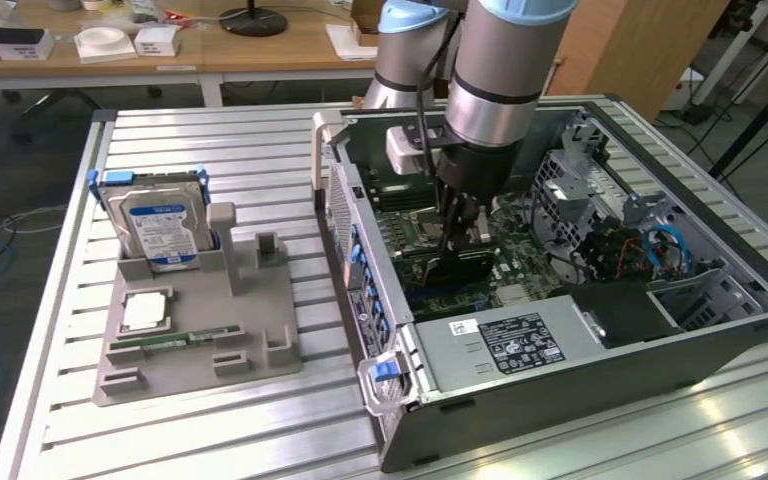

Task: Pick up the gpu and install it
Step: 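Press down on the gpu until it lock into place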

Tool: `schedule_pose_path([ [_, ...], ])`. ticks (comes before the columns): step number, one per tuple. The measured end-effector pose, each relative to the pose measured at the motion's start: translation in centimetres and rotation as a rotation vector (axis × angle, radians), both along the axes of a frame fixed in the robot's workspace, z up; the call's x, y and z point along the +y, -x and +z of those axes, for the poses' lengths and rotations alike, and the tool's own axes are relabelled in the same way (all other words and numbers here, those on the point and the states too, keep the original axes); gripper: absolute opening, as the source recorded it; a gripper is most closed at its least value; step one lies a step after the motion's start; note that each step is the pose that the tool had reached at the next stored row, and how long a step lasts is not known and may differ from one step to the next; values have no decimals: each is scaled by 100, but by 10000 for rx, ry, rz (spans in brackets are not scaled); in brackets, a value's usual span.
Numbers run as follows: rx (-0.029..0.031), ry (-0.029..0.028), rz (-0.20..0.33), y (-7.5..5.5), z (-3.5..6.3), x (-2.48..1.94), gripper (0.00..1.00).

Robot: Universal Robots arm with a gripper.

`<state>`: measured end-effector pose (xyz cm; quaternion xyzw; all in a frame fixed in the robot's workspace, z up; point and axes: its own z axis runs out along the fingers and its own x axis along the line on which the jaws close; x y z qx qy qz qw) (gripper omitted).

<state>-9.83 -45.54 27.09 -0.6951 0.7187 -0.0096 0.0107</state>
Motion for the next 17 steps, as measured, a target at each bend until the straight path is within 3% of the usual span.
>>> schedule_pose_path([
  [17,0,2,0,8,-58,0,11],
])
